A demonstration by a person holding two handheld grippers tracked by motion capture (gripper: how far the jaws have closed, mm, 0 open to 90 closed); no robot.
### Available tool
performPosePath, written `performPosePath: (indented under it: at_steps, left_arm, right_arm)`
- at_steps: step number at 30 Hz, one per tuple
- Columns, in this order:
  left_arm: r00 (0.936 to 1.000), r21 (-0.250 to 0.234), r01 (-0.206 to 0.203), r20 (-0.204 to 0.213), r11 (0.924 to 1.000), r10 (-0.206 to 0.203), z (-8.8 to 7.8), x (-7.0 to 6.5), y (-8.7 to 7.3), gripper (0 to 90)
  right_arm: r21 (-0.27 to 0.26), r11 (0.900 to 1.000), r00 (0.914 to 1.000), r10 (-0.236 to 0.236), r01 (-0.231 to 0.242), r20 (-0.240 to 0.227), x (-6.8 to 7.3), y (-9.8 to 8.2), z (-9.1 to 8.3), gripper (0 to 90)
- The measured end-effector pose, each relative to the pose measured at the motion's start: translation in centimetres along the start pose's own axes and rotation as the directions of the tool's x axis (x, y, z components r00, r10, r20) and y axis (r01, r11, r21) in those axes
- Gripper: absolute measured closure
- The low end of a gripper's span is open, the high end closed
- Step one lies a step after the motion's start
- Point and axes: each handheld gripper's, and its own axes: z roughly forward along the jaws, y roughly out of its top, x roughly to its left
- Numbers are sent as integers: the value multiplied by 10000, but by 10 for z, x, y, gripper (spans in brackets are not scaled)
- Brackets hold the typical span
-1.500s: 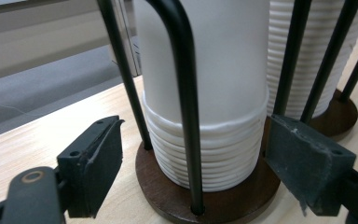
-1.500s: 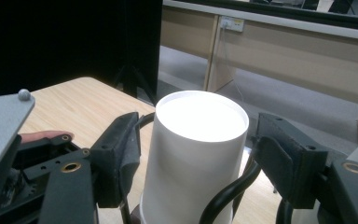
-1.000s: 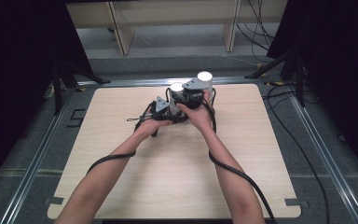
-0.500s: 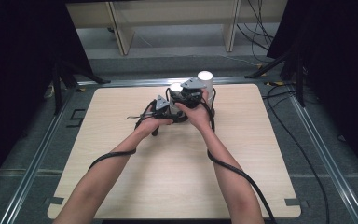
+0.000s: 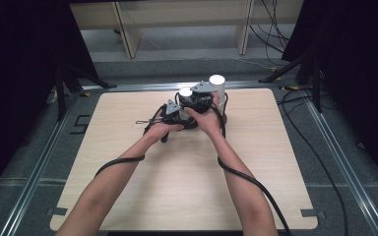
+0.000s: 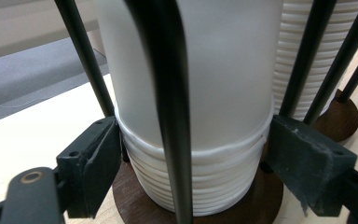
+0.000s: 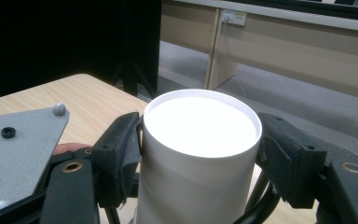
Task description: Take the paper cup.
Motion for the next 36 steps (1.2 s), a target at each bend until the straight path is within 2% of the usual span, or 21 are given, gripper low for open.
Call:
performPosePath:
  at_steps: [3, 9, 14, 17, 19, 20, 21, 23, 27, 28, 30, 31, 32, 35, 36]
  left_arm:
    - [10000, -16, -1, 0, 10000, 1, 0, 1, 0, 190]
    - [10000, -14, 16, 26, 10000, -16, -1, 1, 0, 194]
    - [10000, -7, -12, 8, 10000, 12, -1, 1, 0, 194]
    - [9999, 89, -145, 36, 9999, 145, -2, 2, 0, 194]
    - [9999, 67, -133, 38, 9999, 133, -1, 2, 0, 194]
    - [9998, 117, -192, -6, 9997, 192, -2, 2, 0, 194]
    - [9993, 262, -360, -24, 9990, 361, -2, 2, 0, 194]
    - [9994, 251, -351, -28, 9991, 352, -2, 2, 0, 194]
    - [9994, 251, -354, -32, 9991, 355, -2, 2, 0, 194]
    - [9994, 248, -352, -31, 9991, 353, -2, 2, 0, 194]
    - [9992, 252, -400, -28, 9989, 401, -2, 2, 0, 195]
    - [9992, 252, -400, -28, 9989, 401, -2, 2, 0, 196]
    - [9990, 253, -433, -50, 9987, 434, -2, 2, 0, 196]
    - [9987, 202, -499, -63, 9986, 500, -2, 2, 0, 197]
    - [9987, 230, -506, -69, 9985, 508, -2, 2, 0, 197]
  right_arm:
    - [-90, 9999, 9999, -115, 115, 35, -1, 0, 1, 337]
    - [-173, 9998, 9999, 33, -35, -126, 0, 1, 1, 344]
    - [-216, 9998, 10000, 12, -13, -17, -1, 2, 0, 351]
    - [-171, 9995, 9996, 246, -248, -119, -1, 2, -1, 353]
    - [-239, 9995, 9997, 213, -216, -134, -1, 3, -1, 354]
    - [-141, 9991, 9991, 411, -412, -93, 0, 4, -2, 354]
    - [-247, 9994, 9997, 237, -238, -72, -2, 5, -3, 355]
    - [-204, 9986, 9987, 478, -482, -195, -1, 5, -3, 355]
    - [-176, 9988, 9988, 462, -465, -178, -1, 5, -3, 355]
    - [-375, 9992, 10000, 97, -97, -1, -3, 6, -3, 355]
    - [-318, 9987, 9991, 391, -397, -179, -1, 8, -4, 356]
    - [-318, 9987, 9991, 391, -397, -179, -1, 8, -4, 356]
    - [-476, 9988, 9999, 149, -148, 19, -2, 9, -5, 356]
    - [-484, 9984, 9995, 297, -303, -125, -1, 10, -5, 356]
    - [-483, 9988, 9999, 116, -117, -26, -2, 10, -5, 356]
